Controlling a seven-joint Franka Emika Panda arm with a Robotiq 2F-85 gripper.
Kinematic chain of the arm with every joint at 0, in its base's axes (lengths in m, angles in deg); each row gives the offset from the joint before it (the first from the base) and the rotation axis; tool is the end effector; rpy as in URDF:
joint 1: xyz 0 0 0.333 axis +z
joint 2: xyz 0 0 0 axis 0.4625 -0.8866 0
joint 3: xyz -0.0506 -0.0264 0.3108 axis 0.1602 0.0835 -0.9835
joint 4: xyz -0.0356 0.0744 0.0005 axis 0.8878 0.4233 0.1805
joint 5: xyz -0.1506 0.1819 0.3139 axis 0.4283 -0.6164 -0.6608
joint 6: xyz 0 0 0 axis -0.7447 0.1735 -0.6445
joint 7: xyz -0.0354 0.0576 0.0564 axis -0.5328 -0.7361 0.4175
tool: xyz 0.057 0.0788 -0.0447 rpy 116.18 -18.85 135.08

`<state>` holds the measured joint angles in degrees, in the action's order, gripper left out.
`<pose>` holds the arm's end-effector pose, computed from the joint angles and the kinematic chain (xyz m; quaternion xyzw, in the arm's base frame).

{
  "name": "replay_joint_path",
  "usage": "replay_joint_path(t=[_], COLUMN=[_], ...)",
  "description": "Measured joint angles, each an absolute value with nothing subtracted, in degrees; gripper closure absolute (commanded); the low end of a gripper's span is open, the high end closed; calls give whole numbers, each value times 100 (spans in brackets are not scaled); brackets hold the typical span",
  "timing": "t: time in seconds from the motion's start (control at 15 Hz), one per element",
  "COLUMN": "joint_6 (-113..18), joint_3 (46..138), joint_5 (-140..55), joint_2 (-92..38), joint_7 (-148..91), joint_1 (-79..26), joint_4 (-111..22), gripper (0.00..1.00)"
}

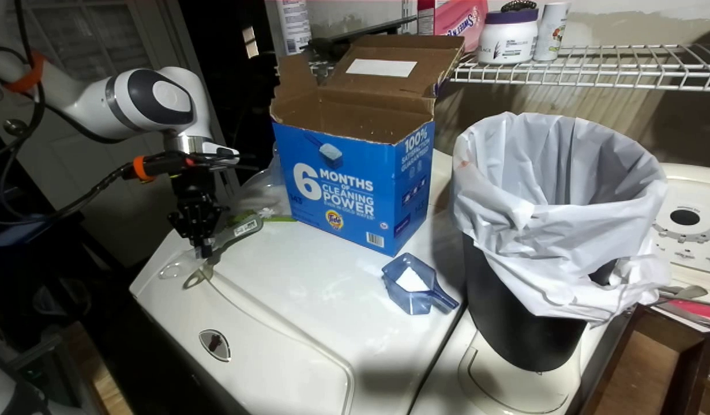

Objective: Sweep the table using the brush and dustpan

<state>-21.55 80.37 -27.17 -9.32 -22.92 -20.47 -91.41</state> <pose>0.4108 0.0841 0.2834 0.9333 0.2166 -0.2368 0.1612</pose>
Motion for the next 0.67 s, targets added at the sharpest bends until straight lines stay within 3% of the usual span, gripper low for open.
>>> replay_joint_path(t=[0.67], joint_6=[-2578], joint_3=[8056], joint_5=[-2717], joint_2=[-918], joint_7=[-2527], joint_1=[-2061], joint_4=[-9082], gripper=[97])
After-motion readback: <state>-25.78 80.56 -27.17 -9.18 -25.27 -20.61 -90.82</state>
